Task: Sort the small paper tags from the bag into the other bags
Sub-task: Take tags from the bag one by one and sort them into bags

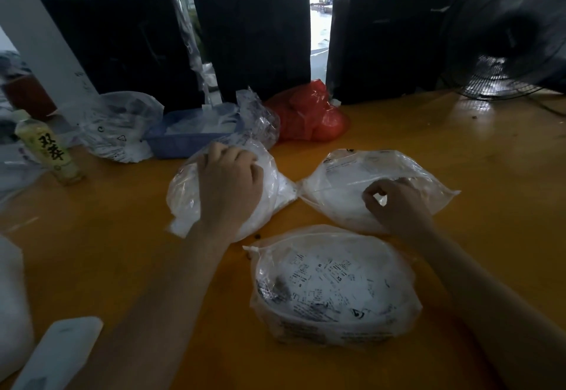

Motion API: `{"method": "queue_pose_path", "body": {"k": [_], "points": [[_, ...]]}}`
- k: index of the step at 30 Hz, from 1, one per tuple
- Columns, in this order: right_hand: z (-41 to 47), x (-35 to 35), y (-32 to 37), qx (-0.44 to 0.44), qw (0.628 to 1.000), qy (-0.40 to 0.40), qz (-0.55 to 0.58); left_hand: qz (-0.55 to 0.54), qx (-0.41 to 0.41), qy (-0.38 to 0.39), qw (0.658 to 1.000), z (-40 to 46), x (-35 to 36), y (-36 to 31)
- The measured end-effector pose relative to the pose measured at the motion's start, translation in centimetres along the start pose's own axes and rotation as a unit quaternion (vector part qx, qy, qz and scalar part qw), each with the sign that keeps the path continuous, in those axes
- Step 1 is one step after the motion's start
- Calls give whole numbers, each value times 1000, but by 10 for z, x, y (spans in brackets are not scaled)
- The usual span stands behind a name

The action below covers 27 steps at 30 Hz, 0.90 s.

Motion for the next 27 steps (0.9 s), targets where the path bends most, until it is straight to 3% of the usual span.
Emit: {"method": "queue_pose_path", "body": {"k": [2, 4, 6, 9, 12, 17, 24, 26, 27], "points": [[-1, -6, 0, 2, 999, -10, 52, -158, 20, -44, 986, -12, -8, -23], [-1, -11, 0, 12, 996, -11, 86, -292, 3, -10, 956, -25, -7, -47], [-3, -13, 2, 8, 996, -21, 81, -354, -9, 27, 935, -36, -1, -63], [-2, -12, 5, -42, 995, -70, -55, -344, 17, 65, 937, -47, 8, -74], [0, -10, 0, -21, 992, -33, -120, -339, 21, 103, 935, -52, 13, -77], [-9, -14, -3, 42, 999, -1, 31, -345, 9, 135, 929, -60, 12, -79], [-20, -43, 26, 7, 992, -13, 129, -395, -48, 147, 906, -64, 8, -83], [-28, -43, 41, 0, 985, 47, 168, -444, -77, 157, 879, -64, 9, -85], [-33, -41, 48, -1, 979, 88, 186, -489, -103, 172, 849, -63, 8, -86]]}}
Point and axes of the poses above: each hand's wrist, its own z-axis towards the middle knuckle, its own x-axis out of the palm, y = z × x, the point moved 2 cm from there along z, towards the middle knuckle, and after that the axes turned 6 degrees about x, right-handed, at the moved point
